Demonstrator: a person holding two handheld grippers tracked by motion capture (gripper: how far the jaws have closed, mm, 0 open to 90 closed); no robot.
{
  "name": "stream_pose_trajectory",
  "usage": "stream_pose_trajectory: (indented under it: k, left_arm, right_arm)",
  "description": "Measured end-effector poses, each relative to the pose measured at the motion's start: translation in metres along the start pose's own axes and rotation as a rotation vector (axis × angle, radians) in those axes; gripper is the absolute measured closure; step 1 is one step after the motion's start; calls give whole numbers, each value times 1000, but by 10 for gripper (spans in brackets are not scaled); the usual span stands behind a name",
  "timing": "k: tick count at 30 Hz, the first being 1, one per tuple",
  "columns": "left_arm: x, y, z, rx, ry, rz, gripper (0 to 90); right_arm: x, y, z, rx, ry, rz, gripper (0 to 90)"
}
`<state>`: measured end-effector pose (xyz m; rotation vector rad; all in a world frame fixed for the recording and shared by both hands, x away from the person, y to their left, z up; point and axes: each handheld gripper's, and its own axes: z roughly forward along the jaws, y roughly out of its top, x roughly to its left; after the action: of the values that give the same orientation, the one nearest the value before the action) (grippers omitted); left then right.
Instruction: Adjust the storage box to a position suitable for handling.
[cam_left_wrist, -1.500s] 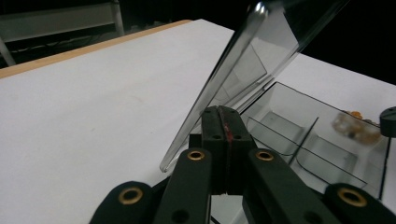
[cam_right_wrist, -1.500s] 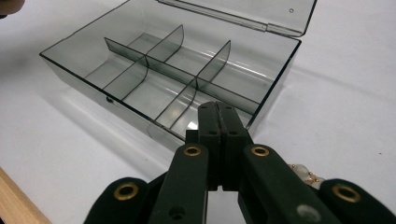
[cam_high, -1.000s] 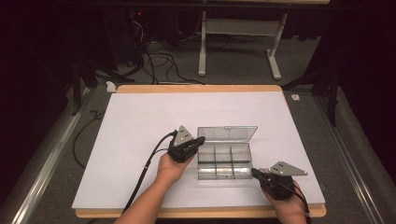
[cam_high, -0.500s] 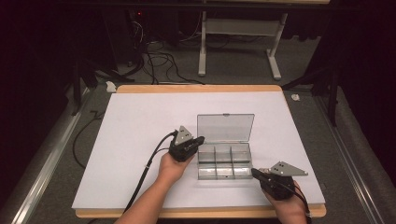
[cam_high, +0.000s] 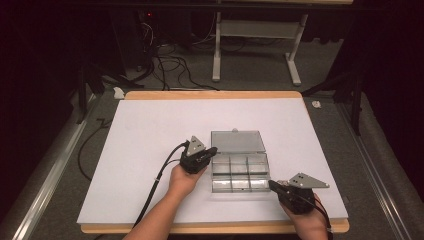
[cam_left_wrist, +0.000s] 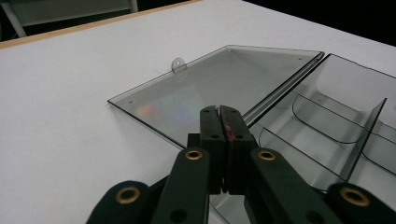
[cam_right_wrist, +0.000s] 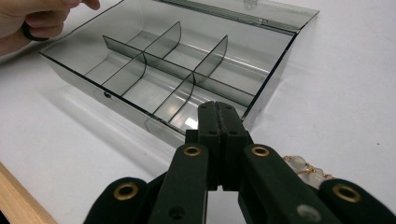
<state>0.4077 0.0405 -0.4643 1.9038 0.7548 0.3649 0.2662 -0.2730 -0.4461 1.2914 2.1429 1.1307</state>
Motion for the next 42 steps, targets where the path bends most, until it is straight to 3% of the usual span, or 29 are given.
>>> stream_pose_trajectory:
  k: [3, 8, 18, 24, 29, 33, 37, 38, 39, 40, 42]
  left_arm:
    - [0, 3, -5, -8, -4, -10, 828]
    - [0, 5, -21, -9, 5, 9, 749]
    - [7, -8, -56, 32, 56, 43, 579]
    - [18, -29, -86, 53, 53, 19, 551]
    - [28, -46, -109, 75, 55, 23, 532]
    - [37, -62, -128, 107, 82, 50, 509]
    - [43, -81, -135, 126, 113, 51, 473]
    - [45, -83, -135, 130, 115, 31, 456]
    - [44, -83, -136, 105, 107, 37, 408]
    - [44, -84, -137, 95, 101, 46, 415]
    - [43, -84, -137, 105, 101, 49, 396]
  right_arm:
    - [0, 0, 0, 0, 1, -1, 900]
    - [0, 0, 1, 1, 3, 2, 900]
    - [2, 1, 1, 4, -7, -16, 889]
    - [2, 1, 1, 2, -10, -15, 878]
    - [2, 1, -1, 0, -11, -12, 876]
    - [2, 1, -1, -2, -13, -14, 873]
    - [2, 1, 0, -1, -13, -16, 871]
    - [2, 1, 0, -1, -14, -16, 870]
    - [2, 1, 0, 1, -13, -16, 869]
    - [2, 1, -1, -4, -15, -18, 868]
    - [2, 1, -1, -3, -18, -11, 867]
